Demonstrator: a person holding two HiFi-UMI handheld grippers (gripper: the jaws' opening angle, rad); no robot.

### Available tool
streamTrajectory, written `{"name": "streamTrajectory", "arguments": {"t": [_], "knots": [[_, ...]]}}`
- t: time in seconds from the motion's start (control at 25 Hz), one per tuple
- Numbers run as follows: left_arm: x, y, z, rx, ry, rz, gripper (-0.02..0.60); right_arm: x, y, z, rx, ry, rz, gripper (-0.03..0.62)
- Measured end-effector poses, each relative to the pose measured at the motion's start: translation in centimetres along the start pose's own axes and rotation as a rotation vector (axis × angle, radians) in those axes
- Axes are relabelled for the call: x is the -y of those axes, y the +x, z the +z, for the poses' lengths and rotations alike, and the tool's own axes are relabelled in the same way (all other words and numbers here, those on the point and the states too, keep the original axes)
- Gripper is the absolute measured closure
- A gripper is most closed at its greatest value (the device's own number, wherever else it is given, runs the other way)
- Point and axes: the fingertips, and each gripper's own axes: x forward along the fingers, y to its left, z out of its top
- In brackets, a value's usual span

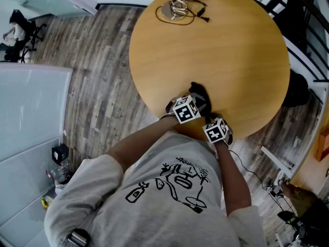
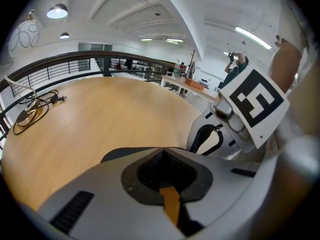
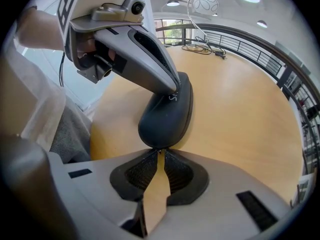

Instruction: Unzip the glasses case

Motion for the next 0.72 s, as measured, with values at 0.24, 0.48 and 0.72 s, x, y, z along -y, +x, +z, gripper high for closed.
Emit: {"name": "streamTrajectory", "arguments": {"t": [0.24,0.48,0.72], "knots": [[-0.04,0.05,-0.02,-0.004,-0.001,-0.004,0.575,0.25,0.02,-0.04,-0.017,-0.031,-0.016,0.54],[0.14,-0.02,0.05,-0.004,-0.003,-0.005,0.575,0.47,-0.12,-0.13,-0.023,-0.051,-0.033,0.54],[0.12,0.02,0.05,-0.002,-0.002,-0.005,0.575,0.9,-0.08,-0.11,-0.033,-0.071,-0.038,0.54]]}}
